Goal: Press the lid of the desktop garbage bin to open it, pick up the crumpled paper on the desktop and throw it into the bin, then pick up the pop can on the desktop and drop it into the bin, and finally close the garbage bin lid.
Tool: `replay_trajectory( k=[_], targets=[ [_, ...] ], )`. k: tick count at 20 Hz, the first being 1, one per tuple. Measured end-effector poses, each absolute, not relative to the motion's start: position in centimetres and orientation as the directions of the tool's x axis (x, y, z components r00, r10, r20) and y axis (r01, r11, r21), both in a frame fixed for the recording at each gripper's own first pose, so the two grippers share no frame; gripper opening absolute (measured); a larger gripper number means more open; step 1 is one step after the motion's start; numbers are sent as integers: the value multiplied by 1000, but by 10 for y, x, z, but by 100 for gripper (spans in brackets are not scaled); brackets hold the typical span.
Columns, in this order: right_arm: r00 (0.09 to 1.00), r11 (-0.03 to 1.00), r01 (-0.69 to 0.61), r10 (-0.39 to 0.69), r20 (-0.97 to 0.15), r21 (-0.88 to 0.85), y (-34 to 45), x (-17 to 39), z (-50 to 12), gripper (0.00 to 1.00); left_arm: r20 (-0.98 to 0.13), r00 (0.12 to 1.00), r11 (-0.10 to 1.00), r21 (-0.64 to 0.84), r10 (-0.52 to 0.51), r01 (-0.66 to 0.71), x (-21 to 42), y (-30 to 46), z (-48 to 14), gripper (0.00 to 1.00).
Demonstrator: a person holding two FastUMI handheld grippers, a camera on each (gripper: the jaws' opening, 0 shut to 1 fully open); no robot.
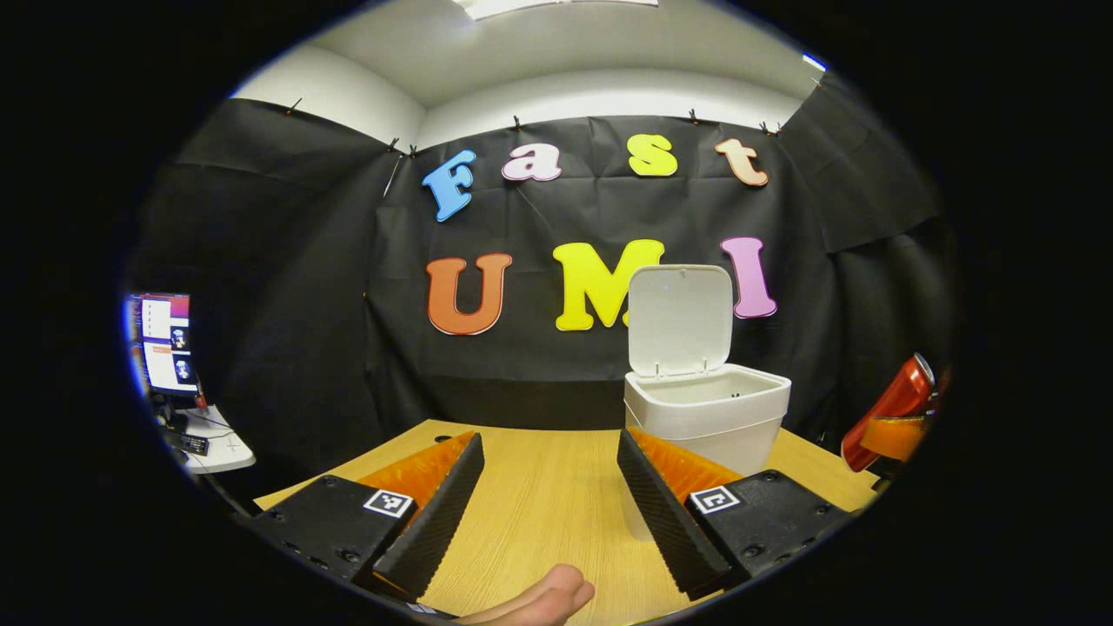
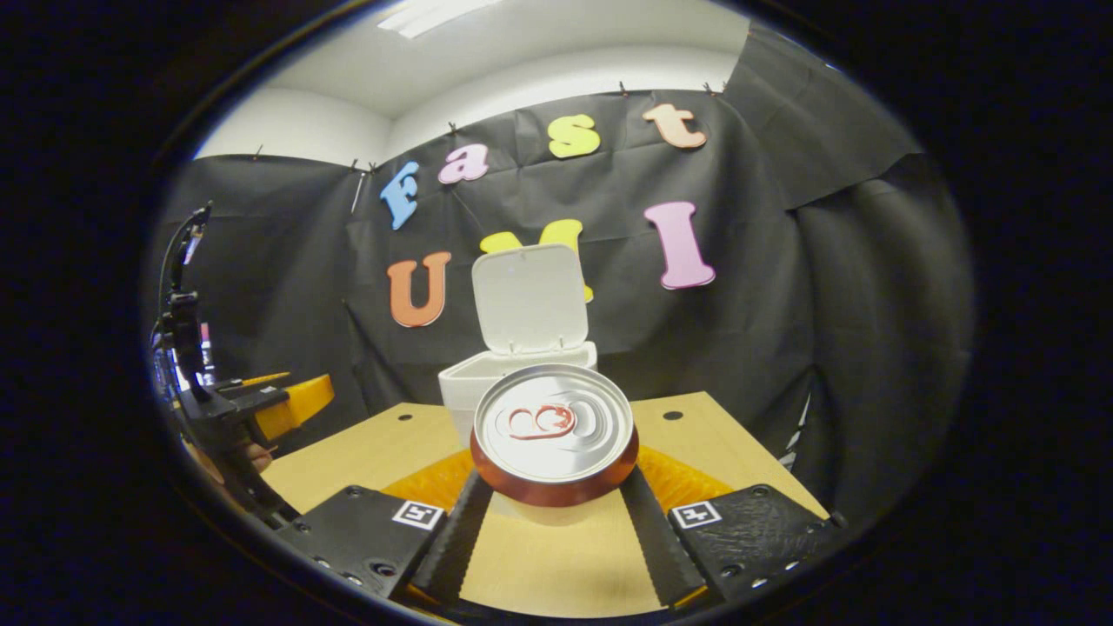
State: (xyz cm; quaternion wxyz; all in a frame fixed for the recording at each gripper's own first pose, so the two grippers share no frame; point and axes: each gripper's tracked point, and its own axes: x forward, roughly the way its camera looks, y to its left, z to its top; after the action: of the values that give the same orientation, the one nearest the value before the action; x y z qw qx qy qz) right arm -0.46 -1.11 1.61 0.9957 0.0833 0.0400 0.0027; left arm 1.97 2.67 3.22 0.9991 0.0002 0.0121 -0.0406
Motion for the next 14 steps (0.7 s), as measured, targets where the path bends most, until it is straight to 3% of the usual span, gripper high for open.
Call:
replay_trajectory(
  k=[7,14],
  targets=[
    [997,998,12,-7,-77,65,8,3,46,80,-78,988,991,-36,-135,133,10,31,8,100],
    [991,998,-44,49,-127,45,33,38,83,80,-92,992,995,-61,-86,81,9,72,-3,100]
  ],
)
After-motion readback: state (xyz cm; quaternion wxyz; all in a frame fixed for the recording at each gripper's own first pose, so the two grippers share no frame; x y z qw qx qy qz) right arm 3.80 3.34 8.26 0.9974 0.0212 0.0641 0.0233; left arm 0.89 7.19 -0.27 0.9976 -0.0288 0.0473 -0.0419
